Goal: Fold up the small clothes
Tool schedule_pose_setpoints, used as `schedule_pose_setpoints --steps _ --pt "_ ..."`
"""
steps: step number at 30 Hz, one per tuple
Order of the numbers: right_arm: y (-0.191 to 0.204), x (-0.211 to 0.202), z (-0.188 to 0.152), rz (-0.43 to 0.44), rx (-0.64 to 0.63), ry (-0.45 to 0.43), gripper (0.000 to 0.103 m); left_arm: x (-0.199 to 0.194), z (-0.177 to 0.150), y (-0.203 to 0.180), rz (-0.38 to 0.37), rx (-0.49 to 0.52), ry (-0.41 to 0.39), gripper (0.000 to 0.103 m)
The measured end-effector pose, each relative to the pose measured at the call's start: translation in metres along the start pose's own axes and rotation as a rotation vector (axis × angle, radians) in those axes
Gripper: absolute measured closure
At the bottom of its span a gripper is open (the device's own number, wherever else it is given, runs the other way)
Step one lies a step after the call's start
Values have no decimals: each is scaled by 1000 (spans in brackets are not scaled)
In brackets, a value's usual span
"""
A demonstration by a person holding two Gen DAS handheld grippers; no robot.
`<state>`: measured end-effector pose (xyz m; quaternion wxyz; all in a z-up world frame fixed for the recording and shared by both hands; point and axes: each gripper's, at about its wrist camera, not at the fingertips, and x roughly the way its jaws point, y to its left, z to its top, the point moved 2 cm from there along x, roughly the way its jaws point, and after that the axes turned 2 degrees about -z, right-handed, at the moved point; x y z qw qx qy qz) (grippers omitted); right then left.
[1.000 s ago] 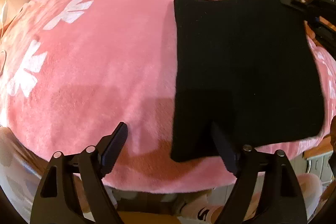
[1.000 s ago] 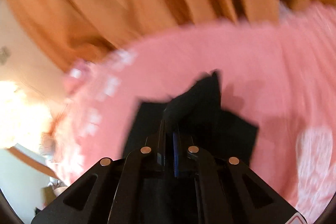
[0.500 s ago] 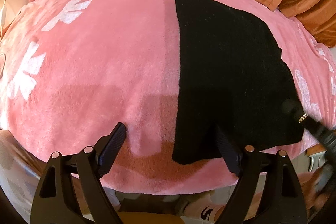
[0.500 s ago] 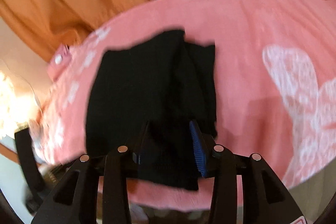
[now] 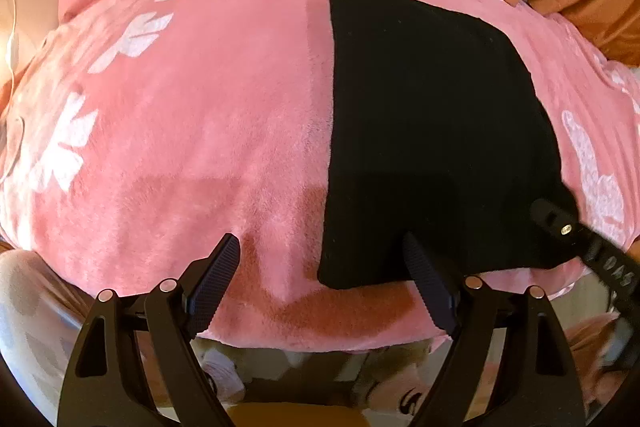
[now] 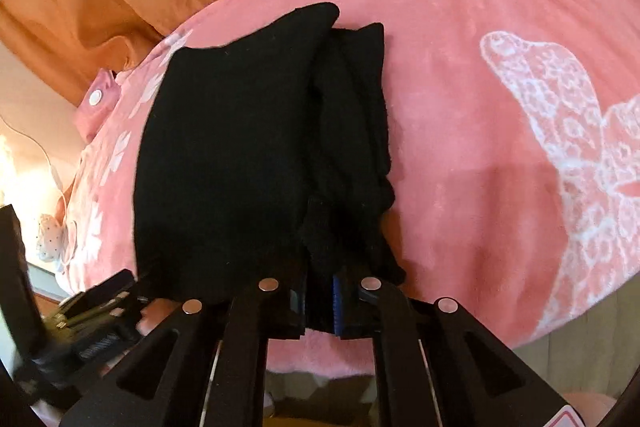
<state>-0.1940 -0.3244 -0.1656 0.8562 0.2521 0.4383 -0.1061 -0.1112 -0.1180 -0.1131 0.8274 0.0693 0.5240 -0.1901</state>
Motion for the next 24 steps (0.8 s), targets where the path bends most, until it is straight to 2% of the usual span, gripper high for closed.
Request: schedule_pose_setpoints --steps 4,8,11,13,16,19,22,24 --pt "-1 -9 0 6 21 -11 85 0 3 0 -2 -2 0 22" --pt "-14 -22 -1 18 56 -37 82 -2 3 -1 -16 -8 6 22" --pt "-18 -28 2 4 55 -50 69 -7 7 -3 -79 -25 8 22" --pt "-17 -29 8 5 39 -64 49 -9 14 -4 -149 -36 8 20" --pt "-9 -23 21 4 5 -68 38 -3 33 -1 -220 -79 -1 19" --pt "-1 -7 34 -9 -34 -46 33 14 51 4 -241 -111 10 17" --pt "-1 16 44 0 -7 -5 33 37 62 7 -280 -152 48 14" --pt "-4 27 47 41 36 13 29 38 67 2 -295 -137 6 11"
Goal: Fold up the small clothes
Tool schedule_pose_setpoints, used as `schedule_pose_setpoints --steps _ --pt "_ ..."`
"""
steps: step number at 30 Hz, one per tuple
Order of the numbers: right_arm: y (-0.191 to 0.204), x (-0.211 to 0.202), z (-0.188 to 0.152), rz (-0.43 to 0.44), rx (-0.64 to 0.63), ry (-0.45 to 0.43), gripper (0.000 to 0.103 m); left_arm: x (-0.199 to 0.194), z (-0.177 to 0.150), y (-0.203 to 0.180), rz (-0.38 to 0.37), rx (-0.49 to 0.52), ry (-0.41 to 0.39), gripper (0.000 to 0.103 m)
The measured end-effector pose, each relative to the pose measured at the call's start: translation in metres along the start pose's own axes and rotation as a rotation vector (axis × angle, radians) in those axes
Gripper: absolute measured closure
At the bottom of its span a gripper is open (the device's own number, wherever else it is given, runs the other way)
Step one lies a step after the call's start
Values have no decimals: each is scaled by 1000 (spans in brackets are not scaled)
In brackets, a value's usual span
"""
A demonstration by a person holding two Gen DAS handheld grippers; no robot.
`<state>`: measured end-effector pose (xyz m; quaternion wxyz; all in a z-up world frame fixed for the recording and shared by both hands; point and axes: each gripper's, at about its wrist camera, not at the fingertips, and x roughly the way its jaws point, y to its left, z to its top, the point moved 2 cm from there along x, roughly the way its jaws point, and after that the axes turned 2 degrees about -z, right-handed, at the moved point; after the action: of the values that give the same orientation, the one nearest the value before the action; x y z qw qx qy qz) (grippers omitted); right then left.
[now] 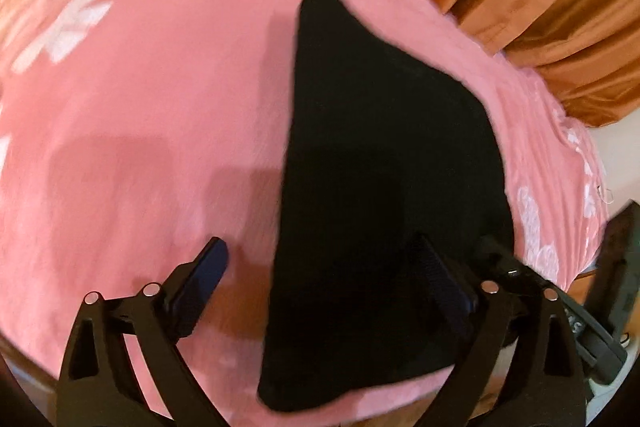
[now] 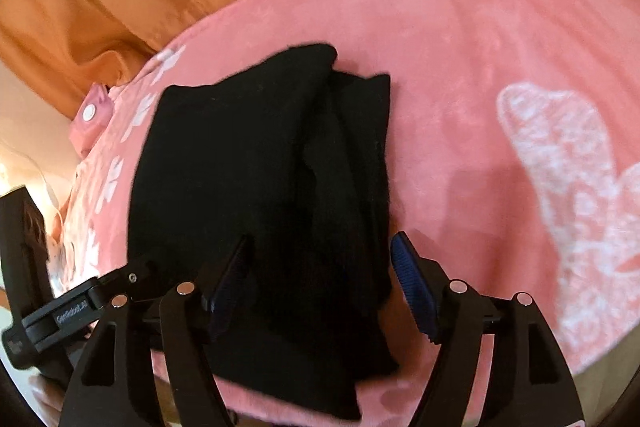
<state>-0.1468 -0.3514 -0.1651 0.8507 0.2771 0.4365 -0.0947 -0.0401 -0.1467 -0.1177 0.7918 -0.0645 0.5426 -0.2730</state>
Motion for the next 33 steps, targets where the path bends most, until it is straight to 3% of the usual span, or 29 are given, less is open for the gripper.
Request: schedule_pose_setpoints --steps 2,3,4,5,7,9,12,18,23,26,29,33 --pt "2 3 4 35 8 -6 28 6 4 -8 3 28 -1 9" --pt "5 4 5 41 -2 -14 33 8 5 -11 -5 34 1 11" --pt "6 5 6 53 -7 -11 44 10 6 -16 -18 47 10 14" --pt "8 7 7 73 -5 -2 48 11 7 -22 -27 67 15 25" --pt "12 4 9 92 -2 -10 72 10 8 -34 -14 102 23 37" --pt "19 -8 12 94 -19 -40 77 3 10 -39 -23 113 24 63" --pt "35 -42 15 129 -44 -114 81 -14 18 -55 -103 146 19 73" --pt "49 -144 25 112 -102 -330 82 -80 21 -113 -267 243 -71 75" --pt "66 -244 32 164 -172 -541 82 -172 35 -161 -388 367 -247 75" --pt "96 -300 38 228 -245 -657 81 -237 47 -177 -405 448 -381 74" --pt "129 -328 48 296 -306 -722 81 -288 58 -171 -387 489 -490 74" --pt "165 -321 63 347 -339 -737 80 -318 82 -143 -305 497 -566 73"
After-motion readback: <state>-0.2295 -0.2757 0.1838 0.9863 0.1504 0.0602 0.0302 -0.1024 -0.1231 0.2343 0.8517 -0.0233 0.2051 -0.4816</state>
